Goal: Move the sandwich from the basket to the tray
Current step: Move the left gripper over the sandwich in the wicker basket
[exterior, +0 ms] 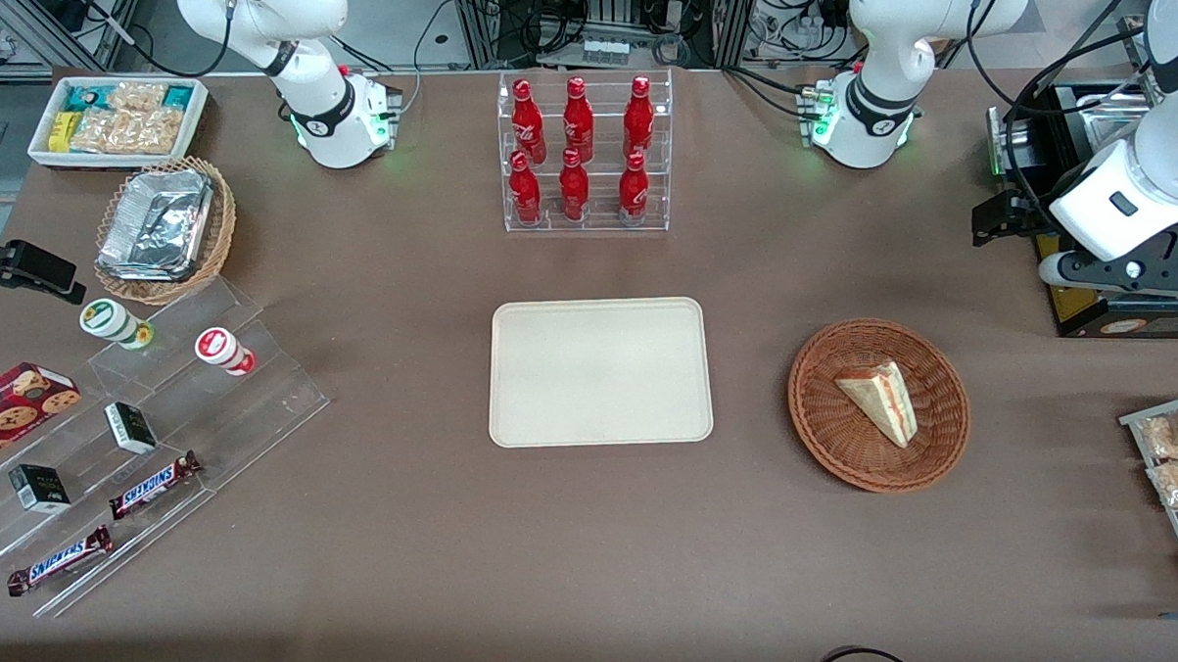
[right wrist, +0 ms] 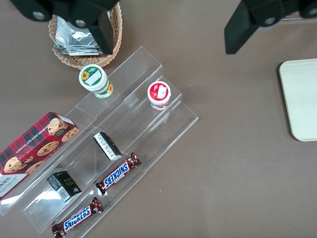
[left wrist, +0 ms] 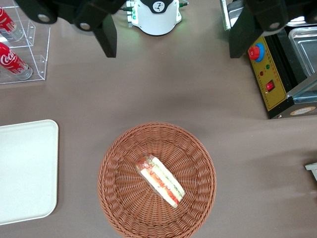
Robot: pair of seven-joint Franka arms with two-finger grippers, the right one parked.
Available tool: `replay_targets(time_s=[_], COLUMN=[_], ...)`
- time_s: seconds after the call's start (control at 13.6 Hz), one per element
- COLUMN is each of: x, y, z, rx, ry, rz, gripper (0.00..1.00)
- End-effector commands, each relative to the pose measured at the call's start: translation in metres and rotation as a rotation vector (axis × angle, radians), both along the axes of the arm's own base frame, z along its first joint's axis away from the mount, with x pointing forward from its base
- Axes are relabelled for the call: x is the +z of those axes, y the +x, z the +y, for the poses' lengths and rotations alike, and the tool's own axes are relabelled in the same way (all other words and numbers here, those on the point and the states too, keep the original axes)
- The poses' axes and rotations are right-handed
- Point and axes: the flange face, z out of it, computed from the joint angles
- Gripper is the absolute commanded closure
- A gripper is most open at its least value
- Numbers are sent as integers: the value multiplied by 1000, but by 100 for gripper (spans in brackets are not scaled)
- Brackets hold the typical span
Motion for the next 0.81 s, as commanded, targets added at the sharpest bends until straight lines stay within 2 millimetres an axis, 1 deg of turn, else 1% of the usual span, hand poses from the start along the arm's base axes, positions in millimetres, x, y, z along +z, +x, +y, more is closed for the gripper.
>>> replay_targets(time_s=[0.0,0.07,0.22,0.37,0.74], x=[4,2,-23,-65,-158], y=[1,3,5,7,13], z=[2,1,1,-1,-4], rx=[-12,-4,-16,-20,-28], ry=[4,9,11,9,2], rz=[-29,-36,-13,-13,-36], gripper=[0,0,0,0,0])
